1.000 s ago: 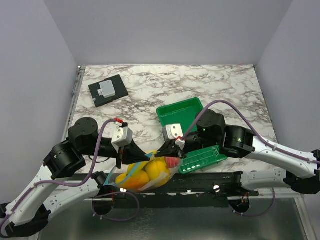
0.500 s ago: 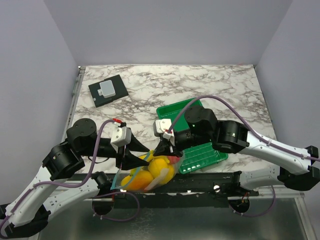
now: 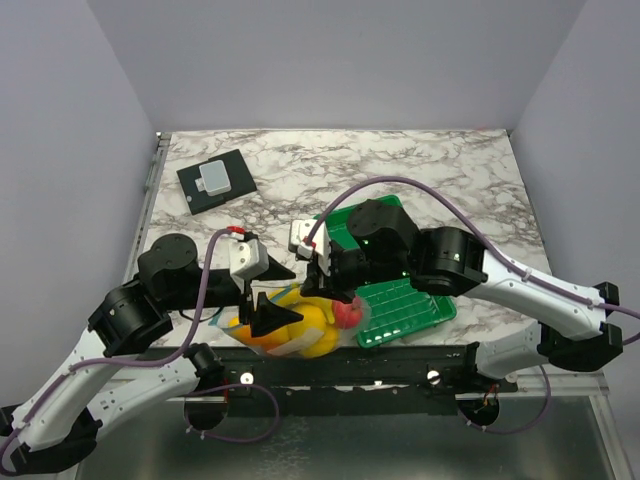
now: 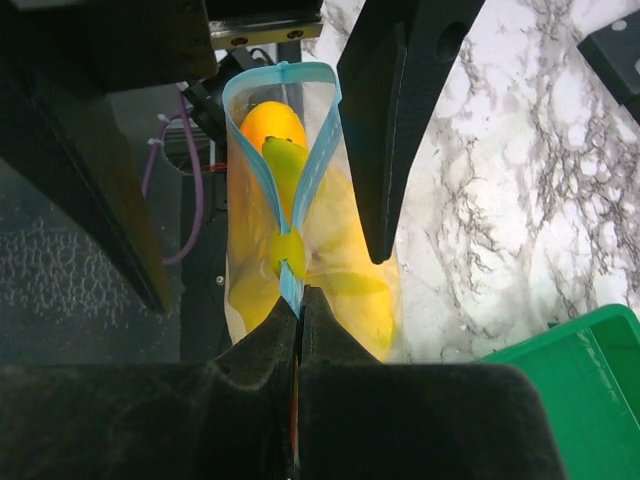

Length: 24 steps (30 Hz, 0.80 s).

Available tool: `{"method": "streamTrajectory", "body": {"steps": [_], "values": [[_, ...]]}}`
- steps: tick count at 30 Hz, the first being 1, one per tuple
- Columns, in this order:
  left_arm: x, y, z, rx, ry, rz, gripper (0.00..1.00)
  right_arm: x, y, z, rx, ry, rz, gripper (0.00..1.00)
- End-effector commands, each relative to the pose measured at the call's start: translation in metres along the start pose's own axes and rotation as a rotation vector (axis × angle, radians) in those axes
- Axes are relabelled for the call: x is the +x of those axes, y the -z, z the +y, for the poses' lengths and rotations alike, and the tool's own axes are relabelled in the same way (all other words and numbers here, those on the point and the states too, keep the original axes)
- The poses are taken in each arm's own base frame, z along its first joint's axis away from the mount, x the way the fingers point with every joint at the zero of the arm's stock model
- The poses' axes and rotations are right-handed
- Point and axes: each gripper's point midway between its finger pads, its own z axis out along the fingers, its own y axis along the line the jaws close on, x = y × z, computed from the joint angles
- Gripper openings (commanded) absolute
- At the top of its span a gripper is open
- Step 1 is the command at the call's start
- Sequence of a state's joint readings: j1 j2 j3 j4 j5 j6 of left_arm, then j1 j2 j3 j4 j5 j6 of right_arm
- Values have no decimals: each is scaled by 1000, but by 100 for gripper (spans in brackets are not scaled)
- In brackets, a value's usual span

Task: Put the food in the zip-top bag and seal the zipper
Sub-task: Zip the zipper food storage bag at the center of the board.

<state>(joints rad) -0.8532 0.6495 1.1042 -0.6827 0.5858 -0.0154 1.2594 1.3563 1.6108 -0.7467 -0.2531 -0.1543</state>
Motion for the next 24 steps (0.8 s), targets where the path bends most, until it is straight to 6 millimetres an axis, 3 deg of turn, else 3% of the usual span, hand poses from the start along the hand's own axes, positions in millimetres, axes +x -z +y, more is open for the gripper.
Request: {"method": "streamTrajectory", "body": {"steps": [1, 8, 24], "values": [[-9, 2, 21, -128, 0, -14, 81, -7, 2, -13, 99, -38, 37, 1], [9, -5, 36, -175, 12, 43, 82, -12, 5, -12, 105, -29, 31, 1], [23, -7, 29, -127, -7, 62, 70, -39, 26, 9, 10, -16, -66, 1]]}}
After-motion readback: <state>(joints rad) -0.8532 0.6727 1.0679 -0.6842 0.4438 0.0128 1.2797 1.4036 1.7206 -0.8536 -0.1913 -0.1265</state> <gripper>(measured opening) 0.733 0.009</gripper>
